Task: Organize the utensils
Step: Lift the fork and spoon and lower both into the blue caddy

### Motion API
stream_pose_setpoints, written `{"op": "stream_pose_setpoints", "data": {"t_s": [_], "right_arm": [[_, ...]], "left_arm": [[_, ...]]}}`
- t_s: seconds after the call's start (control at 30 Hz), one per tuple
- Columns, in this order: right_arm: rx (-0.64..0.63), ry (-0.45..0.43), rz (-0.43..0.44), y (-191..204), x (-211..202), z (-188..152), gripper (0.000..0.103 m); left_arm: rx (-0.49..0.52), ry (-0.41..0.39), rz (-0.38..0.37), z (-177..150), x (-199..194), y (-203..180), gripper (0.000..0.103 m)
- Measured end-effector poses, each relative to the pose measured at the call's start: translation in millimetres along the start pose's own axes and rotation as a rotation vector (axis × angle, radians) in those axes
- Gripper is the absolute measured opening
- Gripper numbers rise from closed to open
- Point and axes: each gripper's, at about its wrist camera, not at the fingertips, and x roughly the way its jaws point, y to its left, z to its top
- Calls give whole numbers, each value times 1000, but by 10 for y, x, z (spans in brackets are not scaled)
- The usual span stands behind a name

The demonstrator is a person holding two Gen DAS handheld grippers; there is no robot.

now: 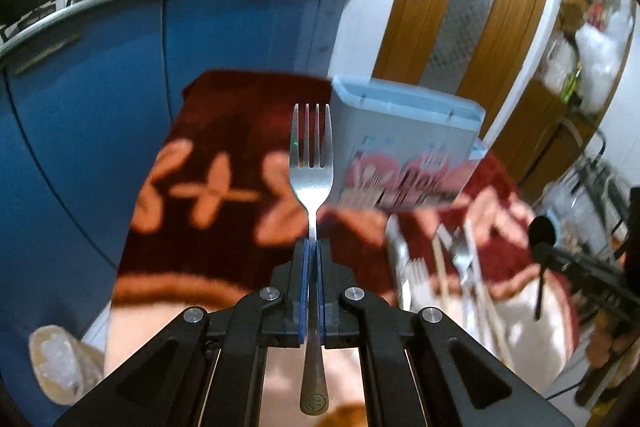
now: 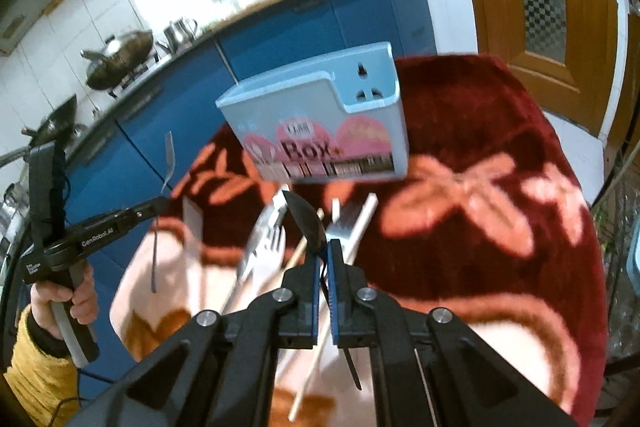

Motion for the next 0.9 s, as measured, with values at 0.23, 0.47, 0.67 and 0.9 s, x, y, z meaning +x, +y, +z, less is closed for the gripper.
{"op": "stream_pose_setpoints", "data": {"t_s": [0.23, 0.47, 0.67, 0.9], "right_arm": [[8, -125, 41, 3, -110, 186, 5], [-3, -219, 33, 11, -58, 461, 5], [1, -315, 35, -23, 52, 786, 5], [-8, -409, 21, -70, 314, 1140, 5]], "left_arm": [[-3, -161, -44, 298, -196, -126, 3], [46, -285, -51, 664, -203, -420, 3], [81, -379, -38, 937, -81, -619, 3], [76, -423, -14, 1110, 230, -648, 3]]}}
